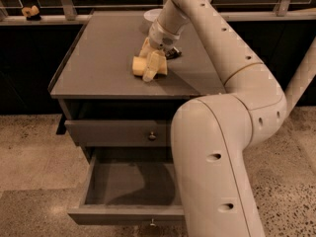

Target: Place sponge into middle drawer

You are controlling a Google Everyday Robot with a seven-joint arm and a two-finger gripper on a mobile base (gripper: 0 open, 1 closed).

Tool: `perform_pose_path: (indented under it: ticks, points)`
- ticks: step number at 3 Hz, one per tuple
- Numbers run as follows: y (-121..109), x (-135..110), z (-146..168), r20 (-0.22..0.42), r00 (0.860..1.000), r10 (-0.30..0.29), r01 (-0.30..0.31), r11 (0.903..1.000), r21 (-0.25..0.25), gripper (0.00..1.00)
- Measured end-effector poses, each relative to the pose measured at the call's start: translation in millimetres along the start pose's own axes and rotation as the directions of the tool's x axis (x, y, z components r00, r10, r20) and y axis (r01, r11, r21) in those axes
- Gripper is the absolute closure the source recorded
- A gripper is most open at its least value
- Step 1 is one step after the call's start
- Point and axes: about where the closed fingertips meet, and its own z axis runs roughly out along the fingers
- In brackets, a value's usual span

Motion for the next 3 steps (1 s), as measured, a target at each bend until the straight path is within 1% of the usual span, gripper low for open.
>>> perform_pose_path:
  ticks: [1,2,3]
  points:
    - [0.0,0.0,0.0,0.0,1.0,0.0,0.0,1.0,0.0,0.88]
    - [0.0,-0.1,-0.1,0.0,1.0,0.0,0.0,1.0,0.0,1.0]
    - [-1.3,-5.1,-7.4,0.0,1.0,0.0,0.0,1.0,0.0,1.0]
